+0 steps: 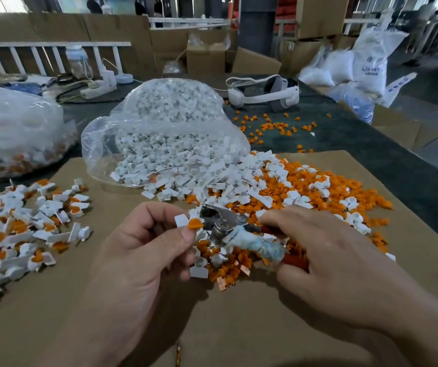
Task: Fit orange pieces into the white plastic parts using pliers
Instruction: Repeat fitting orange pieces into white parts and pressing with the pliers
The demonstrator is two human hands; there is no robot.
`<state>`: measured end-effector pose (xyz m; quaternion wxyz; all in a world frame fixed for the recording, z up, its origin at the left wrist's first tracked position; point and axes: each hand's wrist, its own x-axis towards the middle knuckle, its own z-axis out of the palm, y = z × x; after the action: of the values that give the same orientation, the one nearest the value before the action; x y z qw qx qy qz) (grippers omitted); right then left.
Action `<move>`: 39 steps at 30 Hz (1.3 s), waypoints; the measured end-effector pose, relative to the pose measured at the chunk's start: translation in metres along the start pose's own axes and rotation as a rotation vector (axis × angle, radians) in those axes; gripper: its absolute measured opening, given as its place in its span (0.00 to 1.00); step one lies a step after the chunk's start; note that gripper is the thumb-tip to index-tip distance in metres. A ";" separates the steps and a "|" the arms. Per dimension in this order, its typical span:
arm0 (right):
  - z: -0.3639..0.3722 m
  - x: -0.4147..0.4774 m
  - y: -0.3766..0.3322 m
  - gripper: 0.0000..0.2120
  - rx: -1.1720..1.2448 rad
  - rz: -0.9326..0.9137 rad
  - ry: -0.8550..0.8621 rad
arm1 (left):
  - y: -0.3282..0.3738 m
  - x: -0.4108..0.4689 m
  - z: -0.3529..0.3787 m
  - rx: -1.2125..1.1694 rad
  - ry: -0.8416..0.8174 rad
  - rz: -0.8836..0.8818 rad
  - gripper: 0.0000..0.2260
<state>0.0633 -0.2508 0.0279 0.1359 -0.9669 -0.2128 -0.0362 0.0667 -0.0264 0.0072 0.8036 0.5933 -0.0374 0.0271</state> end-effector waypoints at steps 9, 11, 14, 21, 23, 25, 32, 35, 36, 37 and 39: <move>-0.001 0.000 -0.001 0.27 0.026 -0.041 -0.021 | 0.002 0.000 -0.001 0.088 0.002 0.045 0.07; 0.000 0.000 -0.001 0.28 0.022 -0.043 -0.026 | 0.002 0.000 -0.002 0.128 -0.020 0.059 0.06; -0.001 0.000 -0.002 0.28 0.024 -0.037 -0.025 | 0.004 -0.001 -0.005 0.195 -0.069 0.078 0.09; 0.000 0.000 -0.004 0.27 -0.033 -0.024 -0.011 | 0.006 -0.001 -0.007 0.241 -0.059 0.093 0.06; -0.001 0.002 -0.005 0.22 -0.053 -0.025 -0.016 | 0.005 -0.001 -0.007 0.245 -0.056 0.091 0.06; -0.001 0.002 -0.004 0.23 -0.071 -0.021 -0.029 | 0.005 -0.001 -0.007 0.265 -0.064 0.090 0.06; -0.003 -0.001 -0.008 0.25 -0.086 -0.010 -0.039 | 0.005 0.000 -0.008 0.255 -0.070 0.095 0.04; -0.003 -0.001 -0.010 0.20 -0.087 -0.003 -0.017 | 0.004 0.000 -0.012 0.269 -0.096 0.091 0.07; -0.002 -0.001 -0.010 0.19 -0.087 -0.003 0.001 | 0.004 0.000 -0.014 0.275 -0.102 0.092 0.08; -0.001 -0.001 -0.010 0.18 -0.082 -0.001 0.020 | 0.004 0.000 -0.015 0.279 -0.104 0.095 0.05; 0.003 -0.001 -0.010 0.17 -0.055 0.006 0.044 | 0.005 0.000 -0.015 0.300 -0.088 0.110 0.05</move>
<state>0.0580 -0.2422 0.0272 0.1141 -0.9699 -0.2056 -0.0629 0.0664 -0.0104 0.0073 0.7008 0.7044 -0.1004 0.0503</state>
